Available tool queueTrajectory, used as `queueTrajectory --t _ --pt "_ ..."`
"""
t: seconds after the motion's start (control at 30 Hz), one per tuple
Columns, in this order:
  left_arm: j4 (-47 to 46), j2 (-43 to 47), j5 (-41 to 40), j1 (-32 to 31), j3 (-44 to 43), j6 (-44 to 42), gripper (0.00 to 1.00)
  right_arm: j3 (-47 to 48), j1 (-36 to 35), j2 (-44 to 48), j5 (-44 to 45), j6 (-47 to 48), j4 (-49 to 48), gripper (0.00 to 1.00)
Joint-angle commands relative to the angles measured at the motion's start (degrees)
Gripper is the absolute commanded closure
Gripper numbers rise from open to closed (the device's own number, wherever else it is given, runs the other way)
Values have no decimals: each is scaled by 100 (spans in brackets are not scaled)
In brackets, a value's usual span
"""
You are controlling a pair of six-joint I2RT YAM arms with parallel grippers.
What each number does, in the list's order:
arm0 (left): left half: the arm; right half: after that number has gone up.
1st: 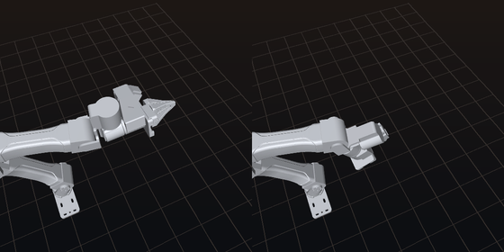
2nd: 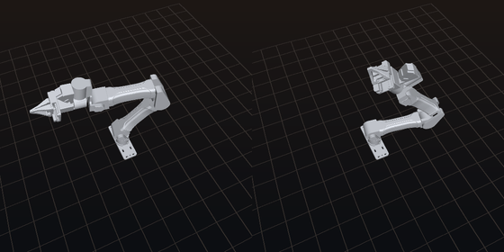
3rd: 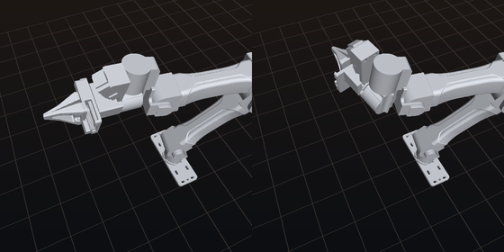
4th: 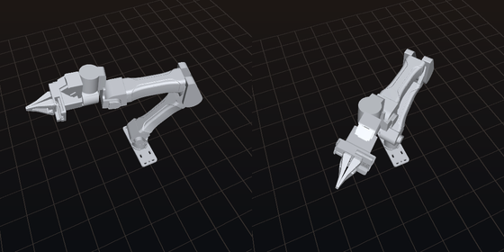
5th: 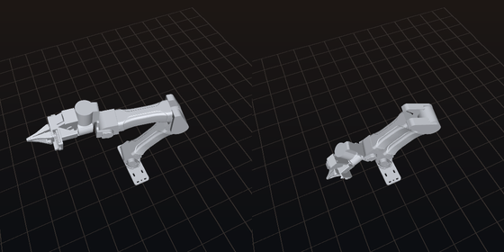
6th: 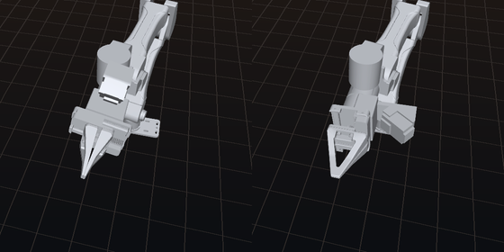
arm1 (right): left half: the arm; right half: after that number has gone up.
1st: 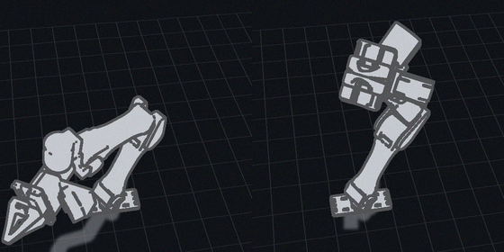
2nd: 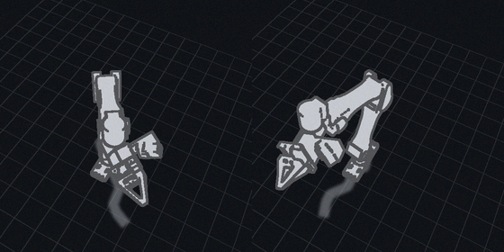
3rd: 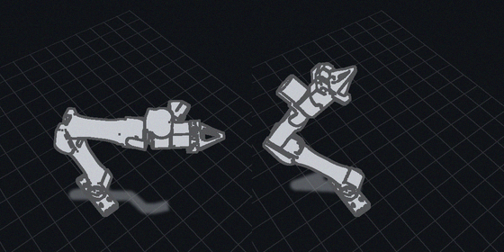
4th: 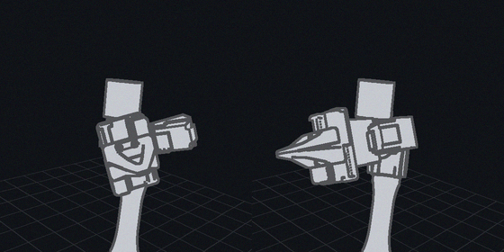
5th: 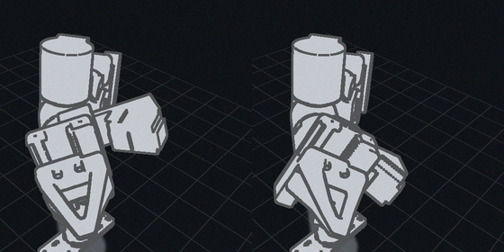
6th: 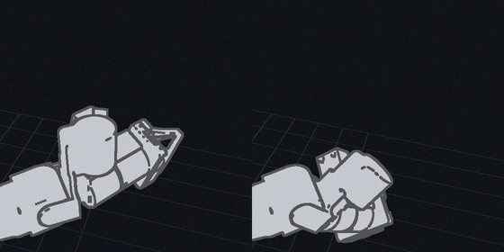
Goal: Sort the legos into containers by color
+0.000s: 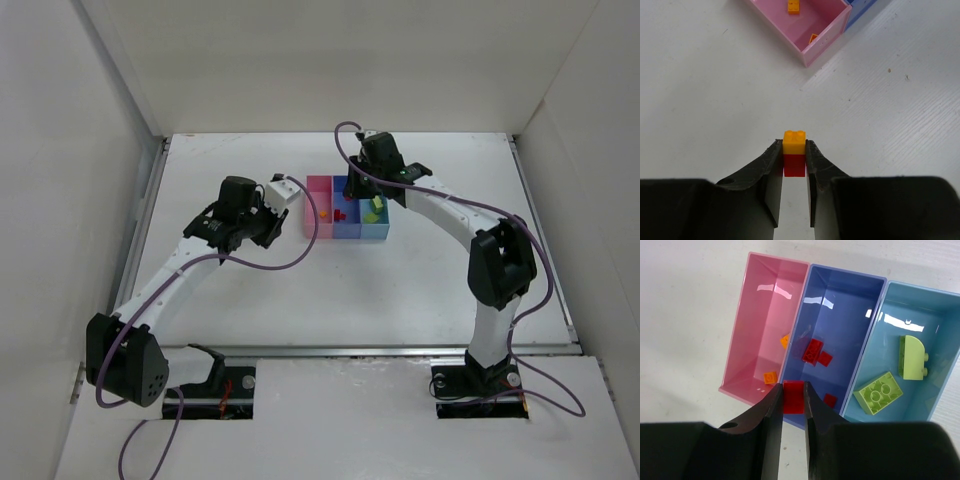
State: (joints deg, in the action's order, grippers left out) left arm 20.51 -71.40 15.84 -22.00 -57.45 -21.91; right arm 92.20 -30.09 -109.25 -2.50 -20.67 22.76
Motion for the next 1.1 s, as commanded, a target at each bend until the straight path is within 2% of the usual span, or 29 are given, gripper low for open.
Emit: queueTrajectory --t 0.0,0.17,0.27,0.33,0.47,0.63,0.77,0.9,0.97,1.07 --pt "-109 152 51 29 -135 82 100 272 -32 9 74 80 8 100" --pt "-109 152 51 29 -83 82 100 386 -32 -184 74 80 61 100" --pt "-109 152 51 29 -82 82 100 517 20 -307 74 80 175 72" --pt "-109 152 51 29 -82 82 100 588 20 -369 144 80 263 48" --pt "-109 152 51 29 -82 82 100 641 20 -369 198 80 316 36" --pt "-109 152 104 29 -82 82 100 589 20 -255 250 132 316 35" --pt "-109 152 349 29 -135 29 100 404 20 166 -266 238 45 35" --pt "320 83 789 -75 -188 -672 100 -183 20 764 -725 291 -290 35" --pt "715 -216 187 -418 -127 -1277 100 -351 20 1028 -778 291 -342 35" --pt "717 -577 -386 -525 311 -1665 100 -764 -41 1265 -708 291 -343 35"
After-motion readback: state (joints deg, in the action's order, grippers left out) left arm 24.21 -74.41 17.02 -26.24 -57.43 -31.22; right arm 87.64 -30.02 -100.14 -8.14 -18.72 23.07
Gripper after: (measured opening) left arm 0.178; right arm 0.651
